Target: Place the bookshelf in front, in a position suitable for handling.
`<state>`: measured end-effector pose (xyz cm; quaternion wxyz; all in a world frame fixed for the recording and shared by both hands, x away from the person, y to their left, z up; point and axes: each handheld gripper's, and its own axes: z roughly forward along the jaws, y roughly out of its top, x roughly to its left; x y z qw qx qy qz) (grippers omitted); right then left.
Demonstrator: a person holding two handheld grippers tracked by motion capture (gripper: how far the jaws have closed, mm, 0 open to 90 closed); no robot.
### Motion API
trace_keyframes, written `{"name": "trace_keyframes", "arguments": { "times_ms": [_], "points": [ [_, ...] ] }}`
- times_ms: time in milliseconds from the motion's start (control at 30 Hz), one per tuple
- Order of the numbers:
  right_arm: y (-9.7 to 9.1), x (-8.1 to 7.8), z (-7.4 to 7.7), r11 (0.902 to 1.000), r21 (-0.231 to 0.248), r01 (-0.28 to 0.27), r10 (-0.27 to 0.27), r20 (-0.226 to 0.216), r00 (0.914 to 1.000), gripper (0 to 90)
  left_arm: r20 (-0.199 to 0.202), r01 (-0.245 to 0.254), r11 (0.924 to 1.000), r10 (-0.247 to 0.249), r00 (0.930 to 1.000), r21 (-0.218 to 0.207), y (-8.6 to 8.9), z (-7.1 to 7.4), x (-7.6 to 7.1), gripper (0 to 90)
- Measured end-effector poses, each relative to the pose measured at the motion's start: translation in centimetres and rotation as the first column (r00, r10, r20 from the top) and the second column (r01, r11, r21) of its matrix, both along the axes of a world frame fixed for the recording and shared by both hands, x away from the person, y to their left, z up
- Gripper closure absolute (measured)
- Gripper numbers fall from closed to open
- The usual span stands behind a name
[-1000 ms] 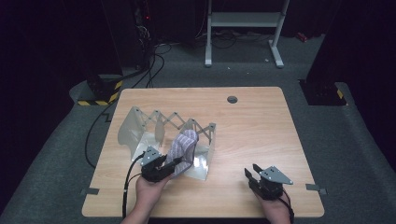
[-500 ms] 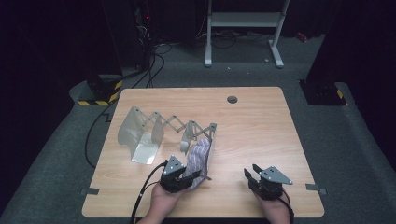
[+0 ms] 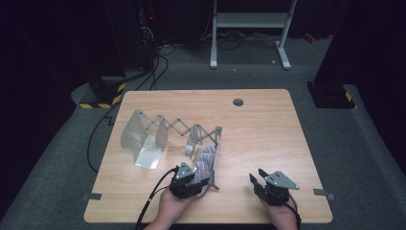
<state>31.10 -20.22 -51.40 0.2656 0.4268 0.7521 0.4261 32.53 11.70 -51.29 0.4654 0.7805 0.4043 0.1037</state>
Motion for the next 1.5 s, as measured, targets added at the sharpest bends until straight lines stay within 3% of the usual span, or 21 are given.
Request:
{"name": "trace_keyframes", "arguments": {
  "times_ms": [267,433,533,633,867,967,1100,1200,1400,1500],
  "points": [
    [-0.1,0.0,0.0,1.0,0.0,-0.001,0.001,0.0,1.0,56.3,0.089,0.011,0.9938,-0.001,0.996,-0.11,1.1,3.8,-1.2,61.3],
    [0.0,0.0,0.0,1.0,0.0,-0.002,0.002,0.0,1.0,56.0,0.153,0.032,0.9883,-0.009,0.9882,-0.149,1.3,6.0,-2.2,61.3],
    [-0.1,0.0,-0.1,1.0,0.0,-0.002,0.002,-0.001,1.0,56.0,0.173,0.042,0.9857,-0.014,0.9849,-0.163,1.1,6.6,-2.5,61.3],
    [0.0,0.0,-0.1,1.0,-0.002,-0.004,0.004,-0.001,1.0,55.9,0.17,0.044,0.9881,-0.018,0.9853,-0.148,0.8,6.2,-2.4,61.3],
    [-0.1,0.0,0.0,1.0,-0.001,-0.004,0.004,-0.001,1.0,55.9,0.113,0.038,0.9951,-0.027,0.9932,-0.091,0.0,3.8,-1.7,61.4],
    [0.0,0.0,0.0,1.0,-0.003,-0.005,0.005,0.0,1.0,55.9,0.067,0.035,0.9981,-0.032,0.9972,-0.051,-0.5,2.1,-1.2,61.6],
    [0.0,0.0,0.0,1.0,-0.004,-0.008,0.008,0.0,1.0,55.9,0.002,0.051,0.998,-0.051,0.9987,0.037,-1.3,0.1,-0.6,61.8],
    [0.0,0.0,-0.1,0.9999,-0.006,-0.009,0.009,0.0,1.0,55.9,-0.01,0.049,0.9952,-0.048,0.9988,0.085,-1.9,-0.8,-0.4,61.8],
    [0.0,0.0,-0.1,0.9999,-0.006,-0.008,0.008,0.0,1.0,55.9,-0.004,0.044,0.9963,-0.043,0.999,0.074,-2.0,-0.8,-0.5,61.8],
    [0.0,0.0,-0.1,0.9999,-0.009,-0.009,0.009,0.0,1.0,55.9,0.004,0.045,0.9983,-0.045,0.999,0.038,-1.8,-0.1,-0.7,61.8]
  ]
}}
